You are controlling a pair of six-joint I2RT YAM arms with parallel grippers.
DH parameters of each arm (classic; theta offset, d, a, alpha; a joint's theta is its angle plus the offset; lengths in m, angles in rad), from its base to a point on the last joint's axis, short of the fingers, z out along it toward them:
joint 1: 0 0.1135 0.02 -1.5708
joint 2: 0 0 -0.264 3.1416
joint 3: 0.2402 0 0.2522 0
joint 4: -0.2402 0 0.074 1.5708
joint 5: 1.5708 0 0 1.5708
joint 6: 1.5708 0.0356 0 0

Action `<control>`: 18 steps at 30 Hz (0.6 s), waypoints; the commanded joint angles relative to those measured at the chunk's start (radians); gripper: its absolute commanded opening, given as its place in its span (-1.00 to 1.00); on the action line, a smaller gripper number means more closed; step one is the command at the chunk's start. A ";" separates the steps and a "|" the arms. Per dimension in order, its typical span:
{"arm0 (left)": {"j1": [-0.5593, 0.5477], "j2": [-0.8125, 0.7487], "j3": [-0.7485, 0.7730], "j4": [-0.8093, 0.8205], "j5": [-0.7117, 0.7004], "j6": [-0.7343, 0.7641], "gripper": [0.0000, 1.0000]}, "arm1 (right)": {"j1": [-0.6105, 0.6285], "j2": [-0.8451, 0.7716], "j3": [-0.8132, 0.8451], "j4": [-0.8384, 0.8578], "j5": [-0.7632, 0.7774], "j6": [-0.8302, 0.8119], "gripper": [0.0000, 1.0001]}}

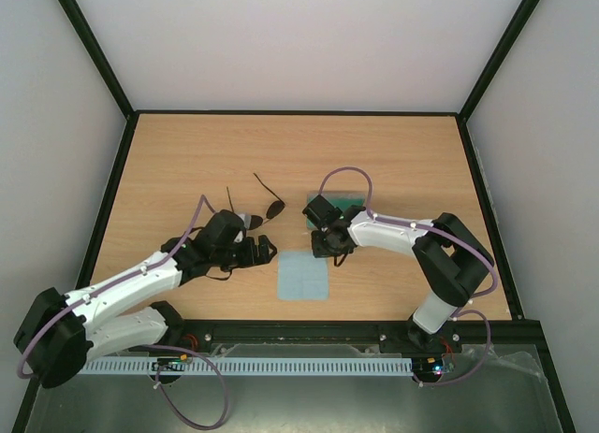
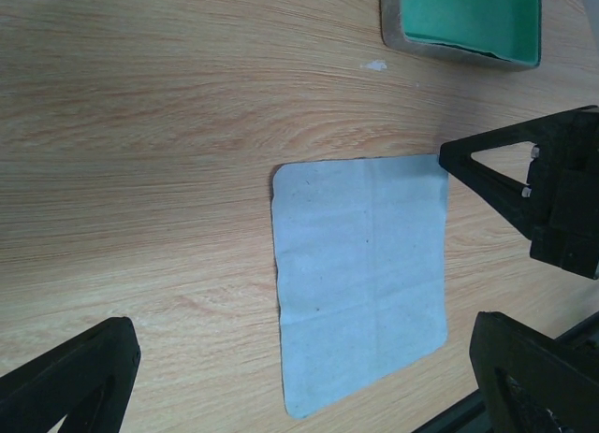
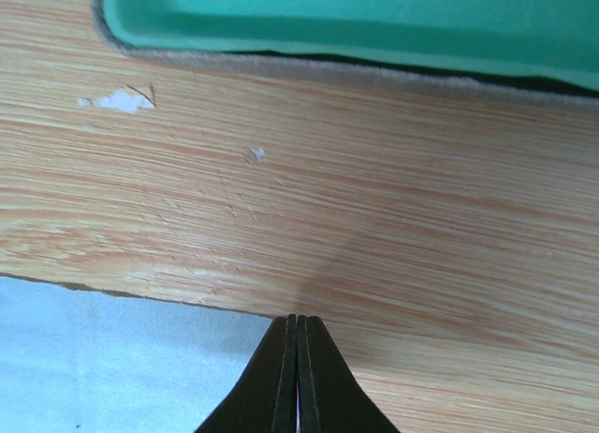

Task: Organize the sunglasses
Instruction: Fold the glasses cleaning cloth at the center of the board.

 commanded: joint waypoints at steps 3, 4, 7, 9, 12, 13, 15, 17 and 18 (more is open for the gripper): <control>-0.004 0.031 -0.005 0.035 0.010 0.024 0.99 | 0.006 -0.006 0.048 -0.031 0.020 -0.014 -0.97; -0.004 0.033 -0.006 0.036 0.010 0.025 0.99 | 0.007 -0.008 0.050 -0.032 0.019 -0.014 -0.97; -0.005 0.046 -0.005 0.041 0.008 0.025 0.99 | 0.006 -0.009 0.050 -0.033 0.022 -0.013 -0.97; -0.006 0.055 -0.005 0.046 0.004 0.025 0.99 | 0.007 -0.005 0.050 -0.033 0.022 -0.039 -0.97; -0.007 0.079 0.000 0.059 0.001 0.029 0.89 | 0.006 0.004 0.054 -0.041 0.030 -0.043 -0.97; -0.008 0.092 0.002 0.063 -0.001 0.031 0.80 | 0.007 0.003 0.053 -0.042 0.031 -0.042 -0.97; -0.015 0.120 0.013 0.072 -0.011 0.036 0.52 | 0.006 -0.001 0.047 -0.042 0.033 -0.041 -0.97; -0.028 0.156 0.028 0.083 -0.021 0.037 0.30 | 0.006 -0.003 0.046 -0.042 0.031 -0.039 -0.97; -0.036 0.177 0.035 0.089 -0.026 0.037 0.14 | 0.006 -0.005 0.044 -0.042 0.030 -0.039 -0.97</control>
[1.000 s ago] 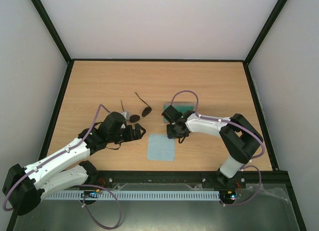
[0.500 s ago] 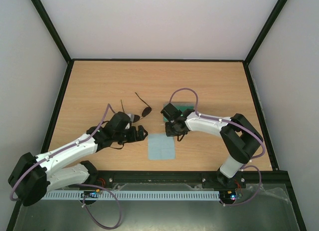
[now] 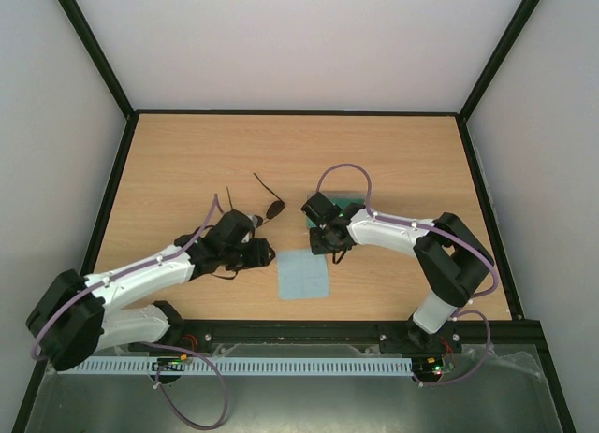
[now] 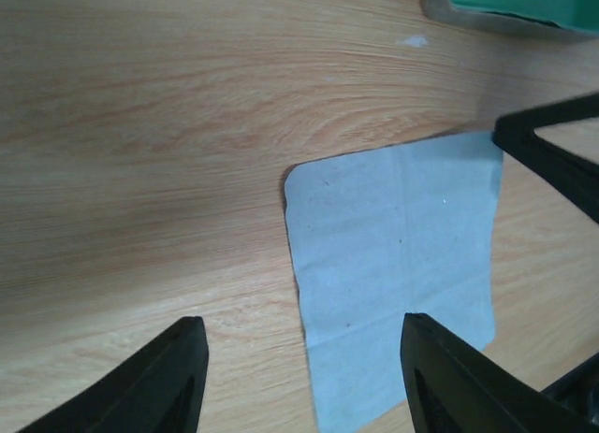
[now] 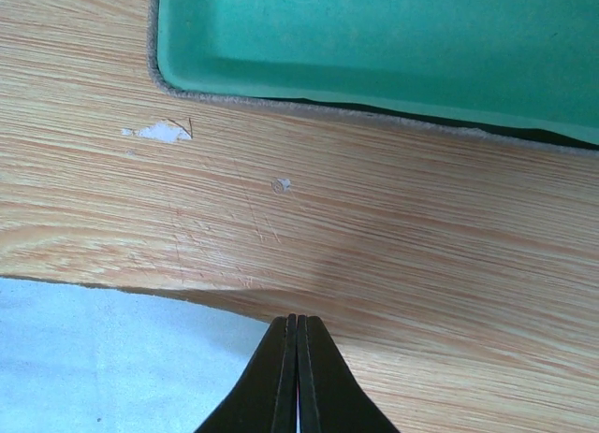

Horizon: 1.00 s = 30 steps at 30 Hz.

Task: Organize the sunglasses
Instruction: Fold the glasses cleaning cloth at the center of the board.

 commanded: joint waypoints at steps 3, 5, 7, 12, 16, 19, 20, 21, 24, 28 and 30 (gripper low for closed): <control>-0.055 0.133 0.071 0.049 -0.043 0.015 -0.27 | 0.007 -0.009 0.009 -0.039 0.016 -0.011 -0.97; -0.076 0.188 0.105 0.051 -0.064 0.017 -0.38 | 0.007 -0.010 0.006 -0.035 0.014 -0.009 -0.97; -0.100 0.235 0.138 0.047 -0.095 0.019 -0.43 | 0.007 -0.013 0.000 -0.032 0.009 -0.008 -0.97; -0.128 0.315 0.180 0.046 -0.146 0.007 -0.50 | 0.007 -0.023 -0.016 -0.024 0.003 -0.003 -0.97; -0.137 0.331 0.197 0.014 -0.198 0.000 -0.63 | 0.007 -0.032 -0.022 -0.024 -0.002 -0.001 -0.97; -0.140 0.334 0.202 -0.015 -0.238 -0.003 -0.66 | 0.006 -0.040 -0.026 -0.022 -0.004 -0.001 -0.97; -0.139 0.335 0.203 -0.021 -0.249 -0.004 -0.67 | 0.007 -0.041 -0.027 -0.020 -0.006 -0.002 -0.97; -0.139 0.339 0.203 -0.022 -0.260 -0.002 -0.67 | 0.007 -0.042 -0.029 -0.019 -0.006 0.000 -0.97; -0.140 0.355 0.210 -0.021 -0.277 0.005 -0.67 | 0.006 -0.045 -0.036 -0.013 -0.010 0.002 -0.97; -0.142 0.390 0.235 -0.030 -0.296 0.017 -0.71 | 0.007 -0.048 -0.045 -0.004 -0.017 0.004 -0.97; -0.144 0.406 0.242 -0.029 -0.304 0.024 -0.75 | 0.006 -0.046 -0.045 -0.004 -0.019 0.004 -0.97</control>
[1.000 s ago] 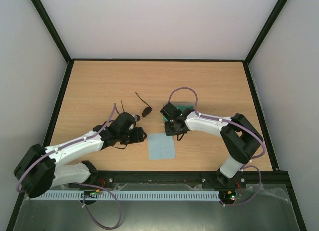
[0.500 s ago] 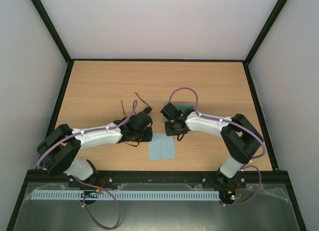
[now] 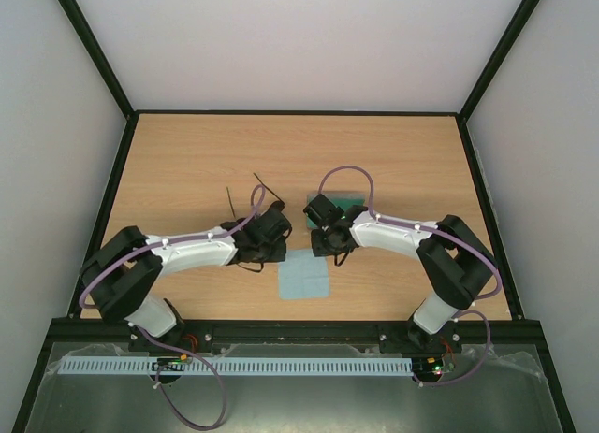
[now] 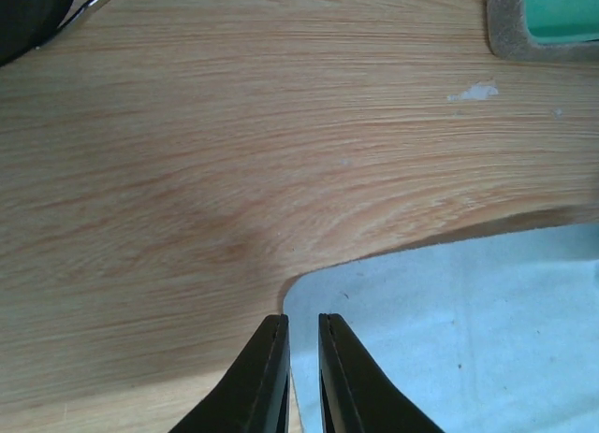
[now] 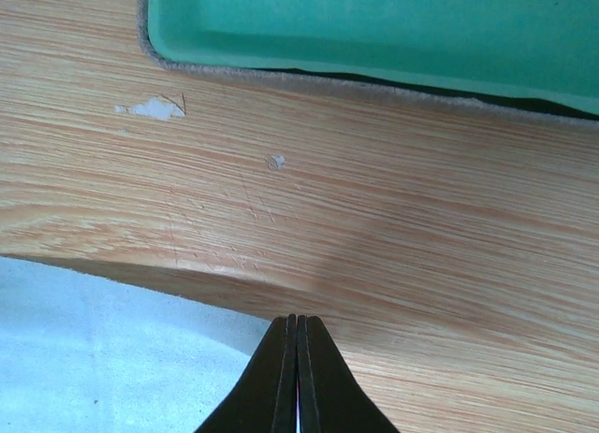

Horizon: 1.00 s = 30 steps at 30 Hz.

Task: Organize the sunglasses
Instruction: Fold the glasses cleaning cloth at the center of the board.

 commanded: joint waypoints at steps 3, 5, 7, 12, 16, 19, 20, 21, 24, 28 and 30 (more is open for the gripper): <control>-0.009 0.049 0.039 -0.026 -0.052 0.020 -0.85 | 0.006 -0.022 -0.017 -0.010 -0.005 0.002 -0.97; -0.012 0.059 0.042 -0.029 -0.057 0.020 -0.87 | 0.006 -0.023 -0.017 -0.010 -0.005 0.003 -0.97; -0.015 0.062 0.043 -0.032 -0.064 0.019 -0.88 | 0.006 -0.022 -0.018 -0.010 -0.004 0.003 -0.97; -0.015 0.077 0.044 -0.019 -0.063 0.021 -0.84 | 0.007 -0.021 -0.019 -0.008 -0.005 0.002 -0.97; -0.018 0.101 0.051 -0.010 -0.057 0.022 -0.75 | 0.007 -0.021 -0.020 -0.006 -0.007 0.002 -0.97; -0.019 0.110 0.054 -0.009 -0.058 0.022 -0.70 | 0.007 -0.020 -0.021 -0.006 -0.007 0.002 -0.97; -0.019 0.113 0.053 -0.009 -0.059 0.021 -0.70 | 0.007 -0.022 -0.021 -0.006 -0.007 0.003 -0.97; -0.019 0.114 0.053 -0.008 -0.060 0.020 -0.70 | 0.006 -0.021 -0.021 -0.007 -0.007 0.002 -0.97; -0.019 0.119 0.053 -0.004 -0.058 0.021 -0.70 | 0.006 -0.022 -0.021 -0.007 -0.005 0.002 -0.97; -0.021 0.127 0.055 0.006 -0.045 0.021 -0.70 | 0.007 -0.022 -0.021 -0.007 -0.005 0.002 -0.97; -0.023 0.131 0.058 0.003 -0.044 0.023 -0.74 | 0.007 -0.025 -0.022 -0.007 -0.005 0.003 -0.97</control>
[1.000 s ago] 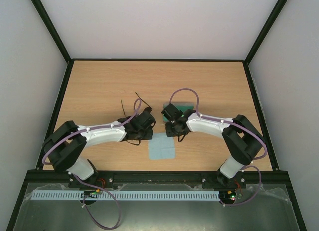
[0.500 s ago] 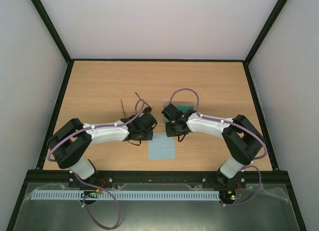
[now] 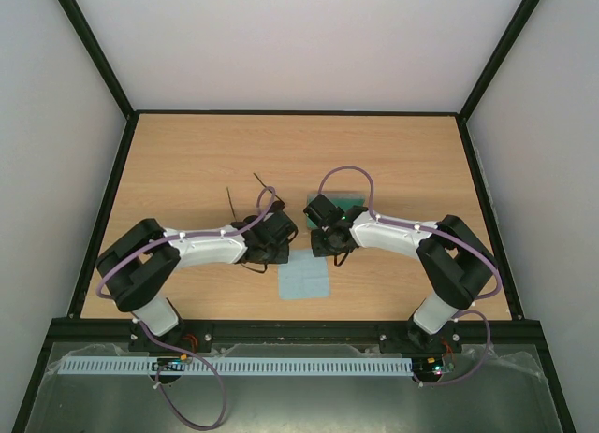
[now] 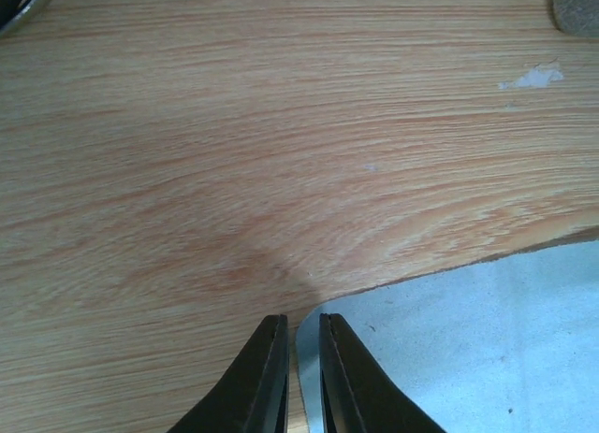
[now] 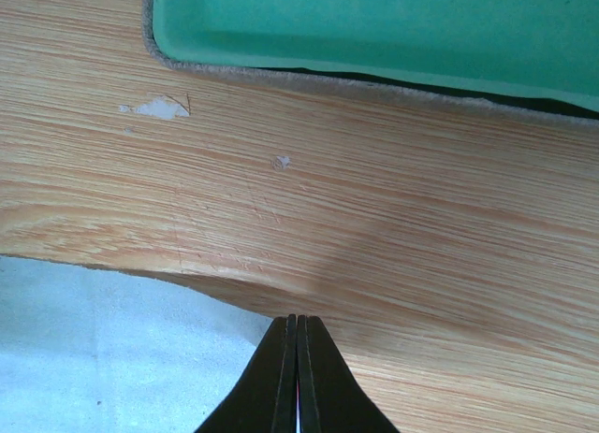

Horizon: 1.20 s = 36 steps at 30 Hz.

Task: Organize the sunglasses
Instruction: Fold the glasses cleaning cloth at the center of the board.

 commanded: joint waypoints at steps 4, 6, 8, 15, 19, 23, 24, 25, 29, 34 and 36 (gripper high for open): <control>-0.015 0.033 0.024 0.001 -0.002 0.005 -0.78 | 0.007 -0.025 -0.016 -0.021 0.003 0.003 -0.97; -0.018 0.036 0.024 0.000 -0.002 0.004 -0.81 | 0.007 -0.026 -0.017 -0.020 0.002 0.002 -0.97; -0.020 0.041 0.022 -0.001 -0.003 0.001 -0.84 | 0.006 -0.028 -0.018 -0.019 0.003 0.003 -0.97; -0.020 0.029 0.018 -0.012 -0.019 -0.010 -0.95 | 0.006 -0.032 -0.022 -0.019 0.003 0.002 -0.97; -0.020 0.019 0.021 -0.016 -0.031 -0.013 -0.96 | 0.006 -0.035 -0.021 -0.021 0.003 0.002 -0.97; -0.015 0.002 0.030 -0.026 -0.043 -0.012 -0.95 | 0.006 -0.040 -0.015 -0.025 0.003 0.002 -0.97; -0.013 -0.004 0.031 -0.028 -0.045 -0.011 -0.95 | 0.007 -0.042 -0.013 -0.028 0.004 0.003 -0.97; -0.011 -0.010 0.033 -0.031 -0.047 -0.010 -0.95 | 0.007 -0.044 -0.010 -0.029 0.003 0.003 -0.97; -0.001 -0.033 0.035 -0.033 -0.048 -0.007 -0.95 | 0.007 -0.050 -0.002 -0.032 0.002 0.002 -0.97; 0.008 -0.043 0.040 -0.030 -0.046 -0.001 -0.95 | 0.006 -0.042 0.011 -0.045 0.021 0.002 -0.97; 0.012 -0.044 0.041 -0.027 -0.041 0.003 -0.95 | 0.007 -0.039 0.016 -0.049 0.023 0.003 -0.97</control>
